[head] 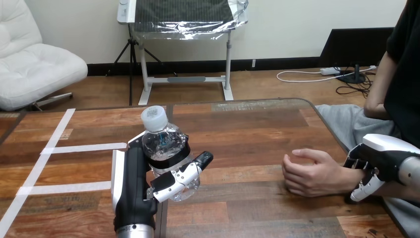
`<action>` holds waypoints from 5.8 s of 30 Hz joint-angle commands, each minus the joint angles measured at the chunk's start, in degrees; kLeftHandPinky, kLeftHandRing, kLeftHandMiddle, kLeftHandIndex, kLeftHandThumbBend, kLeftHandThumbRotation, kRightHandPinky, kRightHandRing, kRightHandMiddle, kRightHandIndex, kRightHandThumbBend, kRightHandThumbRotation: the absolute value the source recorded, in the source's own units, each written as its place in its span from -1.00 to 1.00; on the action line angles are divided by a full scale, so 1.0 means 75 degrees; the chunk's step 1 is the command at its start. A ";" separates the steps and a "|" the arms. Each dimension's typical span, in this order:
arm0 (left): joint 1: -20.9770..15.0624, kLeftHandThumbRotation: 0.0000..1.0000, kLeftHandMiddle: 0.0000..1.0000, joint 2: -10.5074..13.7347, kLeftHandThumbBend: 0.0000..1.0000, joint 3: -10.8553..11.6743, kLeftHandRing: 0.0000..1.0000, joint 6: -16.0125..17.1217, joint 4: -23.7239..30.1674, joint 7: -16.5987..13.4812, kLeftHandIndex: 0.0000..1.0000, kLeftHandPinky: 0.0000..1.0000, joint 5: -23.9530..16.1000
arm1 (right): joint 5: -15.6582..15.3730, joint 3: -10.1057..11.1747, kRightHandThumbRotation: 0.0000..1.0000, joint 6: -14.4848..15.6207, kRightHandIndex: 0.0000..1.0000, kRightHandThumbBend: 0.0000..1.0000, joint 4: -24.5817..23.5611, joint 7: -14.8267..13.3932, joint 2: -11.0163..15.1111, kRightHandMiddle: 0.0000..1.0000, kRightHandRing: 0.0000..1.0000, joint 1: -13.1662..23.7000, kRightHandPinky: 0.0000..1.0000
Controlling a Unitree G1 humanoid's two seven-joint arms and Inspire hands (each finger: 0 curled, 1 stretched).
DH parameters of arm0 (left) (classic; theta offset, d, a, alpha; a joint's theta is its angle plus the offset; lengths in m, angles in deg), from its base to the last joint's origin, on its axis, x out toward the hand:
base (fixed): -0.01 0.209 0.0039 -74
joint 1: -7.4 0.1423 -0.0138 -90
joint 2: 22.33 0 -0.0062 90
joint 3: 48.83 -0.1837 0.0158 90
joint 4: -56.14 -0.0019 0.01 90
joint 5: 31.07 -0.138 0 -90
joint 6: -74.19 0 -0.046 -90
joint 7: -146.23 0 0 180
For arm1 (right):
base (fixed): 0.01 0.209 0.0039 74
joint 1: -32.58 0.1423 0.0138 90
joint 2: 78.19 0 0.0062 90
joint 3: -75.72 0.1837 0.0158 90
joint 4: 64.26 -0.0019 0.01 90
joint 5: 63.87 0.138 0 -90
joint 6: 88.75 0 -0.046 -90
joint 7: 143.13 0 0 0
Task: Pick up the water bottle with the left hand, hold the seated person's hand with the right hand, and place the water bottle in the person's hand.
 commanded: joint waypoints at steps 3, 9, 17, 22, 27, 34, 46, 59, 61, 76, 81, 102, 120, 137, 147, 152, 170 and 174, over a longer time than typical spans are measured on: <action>-0.0295 -1.00 -0.14 -0.0184 0.32 0.0040 -0.24 0.0313 0.0397 -0.0077 -0.13 -0.35 -0.0025 | 0.0142 -0.0194 -1.00 -0.0285 0.12 0.35 0.0099 -0.0099 -0.0560 0.35 0.23 0.0004 0.07; -0.0309 -1.00 -0.14 -0.0180 0.33 0.0048 -0.24 0.0345 0.0358 -0.0099 -0.13 -0.35 -0.0026 | 0.0211 -0.0157 -1.00 -0.0442 0.12 0.34 0.0202 -0.0152 -0.0553 0.22 0.07 0.0049 -0.07; -0.0312 -1.00 -0.14 -0.0176 0.34 0.0044 -0.24 0.0316 0.0358 -0.0123 -0.13 -0.35 -0.0037 | 0.0314 -0.0101 -1.00 -0.0687 0.07 0.34 0.0271 -0.0371 -0.0535 0.03 -0.17 0.0035 -0.32; -0.0313 -1.00 -0.14 -0.0172 0.35 0.0041 -0.24 0.0330 0.0345 -0.0108 -0.13 -0.35 -0.0001 | 0.0267 -0.0114 -1.00 -0.0685 0.02 0.32 0.0265 -0.0496 -0.0528 -0.07 -0.29 0.0025 -0.46; -0.0307 -1.00 -0.14 -0.0174 0.34 0.0041 -0.24 0.0292 0.0365 -0.0104 -0.13 -0.35 -0.0001 | 0.0266 -0.0080 -1.00 -0.0743 -0.02 0.33 0.0285 -0.0624 -0.0541 -0.11 -0.33 0.0012 -0.50; -0.0337 -1.00 -0.14 -0.0175 0.35 0.0059 -0.24 0.0242 0.0377 -0.0094 -0.13 -0.35 0.0013 | 0.0304 -0.0049 -1.00 -0.0956 -0.09 0.34 0.0455 -0.0839 -0.0579 -0.15 -0.36 0.0045 -0.52; -0.0368 -1.00 -0.14 -0.0173 0.34 0.0076 -0.24 0.0201 0.0398 -0.0094 -0.13 -0.34 0.0011 | 0.0434 -0.0005 -1.00 -0.1068 -0.15 0.35 0.0530 -0.0833 -0.0596 -0.16 -0.37 0.0069 -0.53; -0.0380 -1.00 -0.14 -0.0169 0.34 0.0086 -0.24 0.0214 0.0398 -0.0119 -0.13 -0.34 -0.0026 | 0.0458 0.0011 -1.00 -0.1134 -0.13 0.37 0.0559 -0.0919 -0.0603 -0.16 -0.36 0.0057 -0.53; -0.0374 -1.00 -0.14 -0.0168 0.34 0.0083 -0.24 0.0187 0.0420 -0.0125 -0.13 -0.34 -0.0050 | 0.0451 0.0001 -1.00 -0.1175 -0.13 0.38 0.0608 -0.0931 -0.0599 -0.16 -0.36 0.0074 -0.53; -0.0379 -1.00 -0.14 -0.0165 0.32 0.0086 -0.24 0.0253 0.0398 -0.0116 -0.13 -0.34 -0.0019 | 0.0428 -0.0005 -1.00 -0.1366 -0.12 0.40 0.0752 -0.1068 -0.0578 -0.16 -0.36 0.0084 -0.52; -0.0386 -1.00 -0.14 -0.0174 0.33 0.0088 -0.24 0.0270 0.0366 -0.0130 -0.13 -0.34 -0.0014 | 0.0427 0.0009 -1.00 -0.1369 -0.15 0.40 0.0798 -0.1153 -0.0588 -0.20 -0.38 0.0082 -0.54; -0.0411 -1.00 -0.14 -0.0188 0.33 0.0062 -0.24 0.0213 0.0365 -0.0132 -0.13 -0.34 -0.0039 | 0.0409 0.0028 -1.00 -0.1622 -0.21 0.41 0.0943 -0.1354 -0.0512 -0.21 -0.39 0.0116 -0.52; -0.0434 -1.00 -0.14 -0.0180 0.33 0.0063 -0.24 0.0214 0.0352 -0.0152 -0.13 -0.35 -0.0081 | 0.0207 0.0057 -1.00 -0.1261 -0.12 0.52 0.0587 -0.1513 -0.0303 -0.18 -0.37 -0.0016 -0.54; -0.0441 -1.00 -0.14 -0.0186 0.32 0.0067 -0.25 0.0186 0.0370 -0.0109 -0.13 -0.35 -0.0013 | 0.0054 0.0101 -1.00 -0.0066 0.17 0.53 0.0105 -0.1123 -0.0127 0.29 0.10 -0.0194 -0.10; -0.0470 -1.00 -0.14 -0.0174 0.32 0.0077 -0.25 0.0220 0.0341 -0.0091 -0.12 -0.35 0.0012 | 0.0106 0.0151 -1.00 0.0223 0.27 0.50 -0.0165 -0.0982 -0.0100 0.39 0.24 -0.0316 0.06; -0.0477 -1.00 -0.14 -0.0184 0.32 0.0074 -0.25 0.0204 0.0343 -0.0123 -0.13 -0.35 -0.0038 | 0.0166 0.0190 -1.00 0.0202 0.32 0.49 -0.0175 -0.1012 -0.0109 0.40 0.23 -0.0353 0.06; -0.0465 -1.00 -0.14 -0.0171 0.32 0.0089 -0.25 0.0203 0.0333 -0.0128 -0.14 -0.36 -0.0042 | 0.0069 0.0095 -1.00 0.0287 0.27 0.50 -0.0087 -0.1081 -0.0138 0.39 0.25 -0.0326 0.09; -0.0460 -1.00 -0.14 -0.0164 0.32 0.0093 -0.25 0.0220 0.0328 -0.0121 -0.13 -0.36 -0.0030 | 0.0117 0.0130 -1.00 0.0273 0.25 0.49 -0.0054 -0.1107 -0.0162 0.37 0.22 -0.0332 0.05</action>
